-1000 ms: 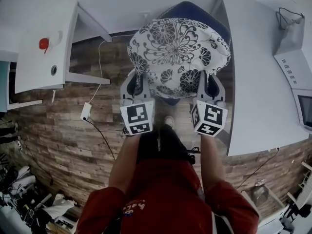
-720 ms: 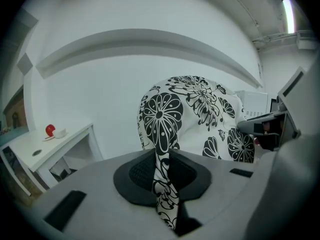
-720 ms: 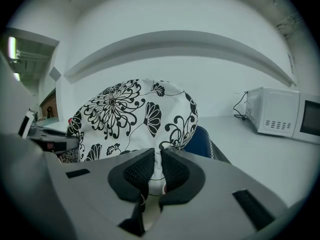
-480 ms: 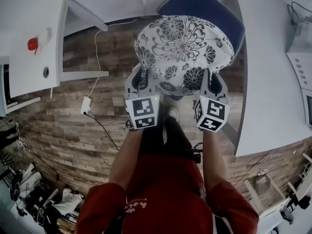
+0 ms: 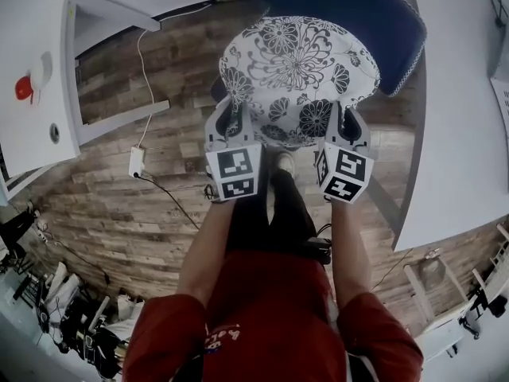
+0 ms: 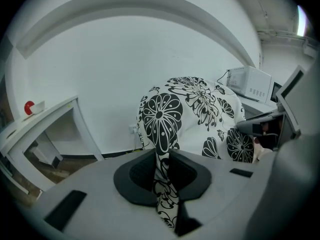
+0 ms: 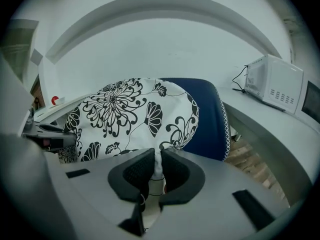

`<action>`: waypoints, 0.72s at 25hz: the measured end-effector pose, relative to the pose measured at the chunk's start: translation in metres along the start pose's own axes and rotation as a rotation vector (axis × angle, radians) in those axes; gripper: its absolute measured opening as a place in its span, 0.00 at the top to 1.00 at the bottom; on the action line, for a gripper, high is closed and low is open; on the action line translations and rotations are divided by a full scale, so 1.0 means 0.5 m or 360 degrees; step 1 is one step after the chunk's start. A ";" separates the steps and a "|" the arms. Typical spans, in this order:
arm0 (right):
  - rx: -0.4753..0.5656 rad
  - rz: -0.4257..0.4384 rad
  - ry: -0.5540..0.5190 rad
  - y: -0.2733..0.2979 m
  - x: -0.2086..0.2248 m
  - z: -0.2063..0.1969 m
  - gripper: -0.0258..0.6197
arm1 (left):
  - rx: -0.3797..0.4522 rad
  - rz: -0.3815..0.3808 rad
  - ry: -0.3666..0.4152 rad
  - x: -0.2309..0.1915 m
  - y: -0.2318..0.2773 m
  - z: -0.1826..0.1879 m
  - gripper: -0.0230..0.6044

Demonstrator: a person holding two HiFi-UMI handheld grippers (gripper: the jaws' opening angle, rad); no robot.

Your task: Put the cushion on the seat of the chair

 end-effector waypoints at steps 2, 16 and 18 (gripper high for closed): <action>-0.0033 -0.0005 -0.0003 0.016 0.001 -0.016 0.89 | -0.0027 -0.0002 -0.0009 0.000 0.018 -0.010 0.88; -0.0241 -0.0028 0.0017 0.120 0.049 -0.148 0.89 | -0.0238 -0.0035 -0.0039 0.045 0.146 -0.133 0.88; -0.0251 -0.0024 0.0022 0.110 0.038 -0.139 0.89 | -0.0246 -0.0025 -0.0036 0.036 0.132 -0.123 0.88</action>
Point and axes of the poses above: the fingertips, and each gripper's own axes: y forward along the fingers, x to its right, z out of its top, the point moved 6 cm from there along -y, backward along the fingers, and after that the axes turned 4 degrees about -z, right-handed, at the moved point
